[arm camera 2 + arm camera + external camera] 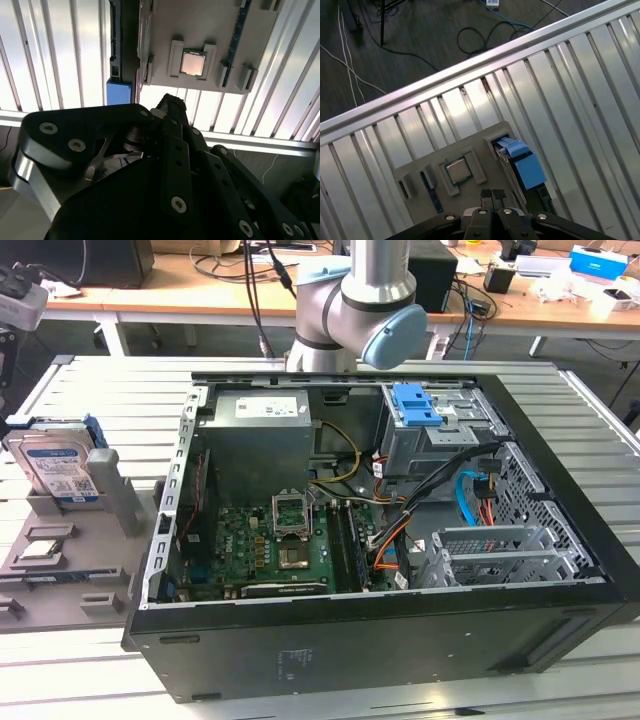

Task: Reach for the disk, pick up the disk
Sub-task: 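Pick up the disk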

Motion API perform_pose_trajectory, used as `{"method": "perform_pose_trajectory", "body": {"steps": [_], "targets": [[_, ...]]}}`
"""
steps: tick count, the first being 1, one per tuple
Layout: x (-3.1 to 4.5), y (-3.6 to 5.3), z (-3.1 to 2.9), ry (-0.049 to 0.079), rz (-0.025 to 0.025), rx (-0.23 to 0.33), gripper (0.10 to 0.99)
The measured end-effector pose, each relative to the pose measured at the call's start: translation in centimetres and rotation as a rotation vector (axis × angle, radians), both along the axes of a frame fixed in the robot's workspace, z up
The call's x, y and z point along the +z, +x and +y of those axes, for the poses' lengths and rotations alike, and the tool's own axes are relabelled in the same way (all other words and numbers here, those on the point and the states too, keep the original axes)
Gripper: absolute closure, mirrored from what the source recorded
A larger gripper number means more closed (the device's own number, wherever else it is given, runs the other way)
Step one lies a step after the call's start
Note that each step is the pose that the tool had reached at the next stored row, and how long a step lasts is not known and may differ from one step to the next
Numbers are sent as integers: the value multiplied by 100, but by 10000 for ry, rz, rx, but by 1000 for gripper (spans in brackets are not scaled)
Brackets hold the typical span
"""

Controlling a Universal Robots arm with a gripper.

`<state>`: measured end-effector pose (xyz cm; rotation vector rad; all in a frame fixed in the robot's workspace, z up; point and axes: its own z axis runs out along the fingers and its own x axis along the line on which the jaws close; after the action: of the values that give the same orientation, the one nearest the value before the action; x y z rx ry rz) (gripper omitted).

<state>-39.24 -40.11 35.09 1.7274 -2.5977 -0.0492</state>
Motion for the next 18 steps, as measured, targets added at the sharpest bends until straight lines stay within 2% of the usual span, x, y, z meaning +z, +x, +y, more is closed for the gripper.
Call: {"method": "perform_pose_trajectory", "body": {"steps": [11, 12, 18], "targets": [[0, 0, 1, 0, 0, 1115, 980], [0, 0, 0, 0, 0, 1503, 980], [0, 0, 0, 0, 0, 2697, 980]]}}
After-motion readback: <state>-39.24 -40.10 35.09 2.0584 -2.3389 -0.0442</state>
